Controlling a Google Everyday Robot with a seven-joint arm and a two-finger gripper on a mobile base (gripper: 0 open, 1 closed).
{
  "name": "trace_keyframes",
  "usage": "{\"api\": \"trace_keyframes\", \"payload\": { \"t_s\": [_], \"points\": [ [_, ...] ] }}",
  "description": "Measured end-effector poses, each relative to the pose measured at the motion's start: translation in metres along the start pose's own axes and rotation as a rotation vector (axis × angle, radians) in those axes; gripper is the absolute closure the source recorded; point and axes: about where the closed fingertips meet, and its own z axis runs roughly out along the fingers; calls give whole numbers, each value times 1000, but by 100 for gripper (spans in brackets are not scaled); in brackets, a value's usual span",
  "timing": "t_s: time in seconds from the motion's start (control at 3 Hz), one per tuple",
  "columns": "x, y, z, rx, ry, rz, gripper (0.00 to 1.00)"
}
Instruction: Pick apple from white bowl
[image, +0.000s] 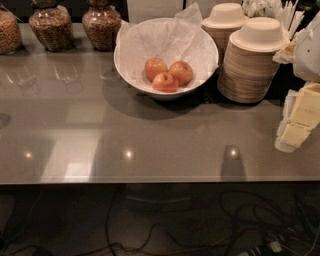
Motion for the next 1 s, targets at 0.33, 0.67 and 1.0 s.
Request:
{"api": "trace_keyframes", "payload": {
  "t_s": [0.33, 0.67, 1.0],
  "points": [
    [0, 0, 0, 0, 0, 0, 0],
    [-4, -5, 2, 15, -39, 2, 0],
    [-16, -17, 16, 62, -118, -9, 0]
  ]
}}
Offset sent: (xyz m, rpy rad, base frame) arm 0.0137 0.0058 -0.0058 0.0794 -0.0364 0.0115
